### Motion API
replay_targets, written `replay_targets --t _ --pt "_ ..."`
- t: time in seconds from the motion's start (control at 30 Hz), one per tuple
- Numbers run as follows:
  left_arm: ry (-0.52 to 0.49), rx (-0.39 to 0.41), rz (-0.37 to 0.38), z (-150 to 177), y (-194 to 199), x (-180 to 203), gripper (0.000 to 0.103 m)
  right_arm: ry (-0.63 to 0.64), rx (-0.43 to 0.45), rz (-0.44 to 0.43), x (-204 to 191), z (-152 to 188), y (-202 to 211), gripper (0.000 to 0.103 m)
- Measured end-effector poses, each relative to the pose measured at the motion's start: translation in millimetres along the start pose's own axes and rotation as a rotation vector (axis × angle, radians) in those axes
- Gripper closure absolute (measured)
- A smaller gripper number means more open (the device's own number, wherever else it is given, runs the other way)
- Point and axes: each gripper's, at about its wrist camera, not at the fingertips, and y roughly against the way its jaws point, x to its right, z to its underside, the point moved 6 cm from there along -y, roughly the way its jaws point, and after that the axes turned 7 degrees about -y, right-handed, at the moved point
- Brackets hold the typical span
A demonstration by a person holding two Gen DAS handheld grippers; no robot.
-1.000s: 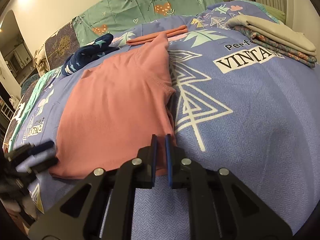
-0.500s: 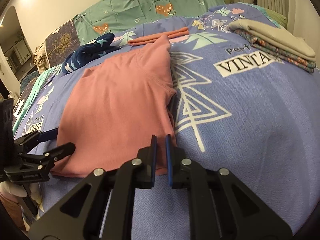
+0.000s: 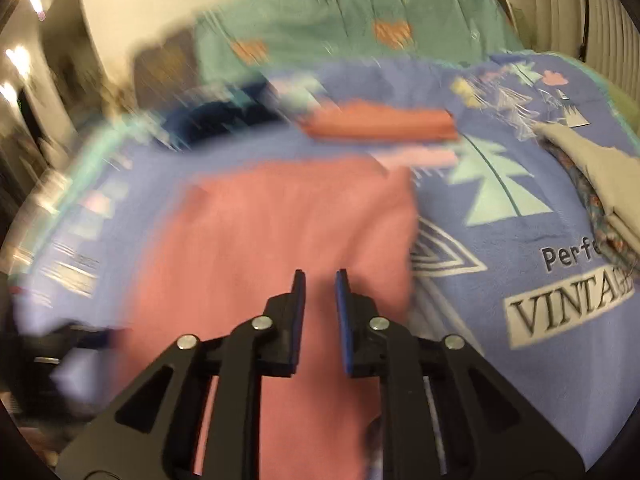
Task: Fold small clothes
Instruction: 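Grasp the folded pink shirt's edge with the left gripper while the right gripper grasps beside it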
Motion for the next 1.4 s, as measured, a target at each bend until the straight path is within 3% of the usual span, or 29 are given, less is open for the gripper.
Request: replay_targets --t 0.03,0.1,0.17,0.27,0.37,0.43,0.5,0.53,0.57,0.63,0.83,0.9,1.0,1.03,1.23,1.4 --pt "0.013 0.004 0.001 -0.6 2.0 -1.9 0.015 -0.013 -0.011 0.028 5.2 1.9 -10.3 0.088" --pt "0.049 0.009 -0.011 -3.8 7.2 -11.1 0.028 -0.058 0.001 -0.009 9.5 0.0 -7.2 0.088" --pt "0.055 0.028 -0.046 -17.6 13.5 -25.7 0.050 -0.058 0.022 -0.029 8.0 -5.6 6.8 0.087" --pt "0.050 0.080 -0.100 -52.7 17.9 -45.2 0.056 -0.041 0.055 -0.090 0.9 -16.8 25.0 0.087" --pt "0.042 0.126 -0.094 -80.6 12.3 -48.5 0.057 -0.022 0.073 -0.110 -10.9 -30.6 28.5 0.087" --pt "0.032 0.119 -0.061 -93.4 -4.0 -44.5 0.057 -0.011 0.073 -0.140 -24.7 -41.9 23.6 0.087" --pt "0.007 0.073 -0.124 -93.2 -26.8 -47.9 0.056 -0.004 0.048 -0.167 -35.8 -47.5 11.5 0.084" --pt "-0.016 0.012 -0.208 -83.5 -46.2 -56.4 0.048 -0.005 0.018 -0.161 -39.0 -48.3 -1.2 0.082" --pt "0.006 0.004 -0.208 -76.1 -56.5 -64.6 0.040 -0.009 -0.020 -0.121 -37.3 -46.6 -18.4 0.080" --pt "0.113 0.029 -0.129 -73.6 -47.4 -80.4 0.040 -0.008 -0.054 -0.050 -29.2 -38.9 -48.1 0.085" --pt "0.127 0.046 -0.156 -67.1 -33.1 -82.2 0.035 0.001 0.001 -0.079 -26.8 -37.1 -26.2 0.080" --pt "0.157 0.055 -0.096 -62.6 -27.8 -79.3 0.034 -0.017 0.031 -0.082 -18.1 -36.8 -9.1 0.065" --pt "0.222 0.071 0.114 -56.5 -25.1 -67.5 0.034 -0.050 0.075 -0.076 6.4 -36.0 18.2 0.057" --pt "0.219 0.071 0.134 -54.9 -23.8 -63.8 0.034 -0.075 0.065 -0.079 19.2 -33.4 24.7 0.056" --pt "0.192 0.046 0.154 -47.8 -22.8 -44.7 0.026 -0.176 -0.086 -0.201 47.9 1.8 23.0 0.055" --pt "0.164 0.033 0.157 -52.3 -29.1 -39.7 0.020 -0.207 -0.135 -0.309 46.2 12.2 16.6 0.049"
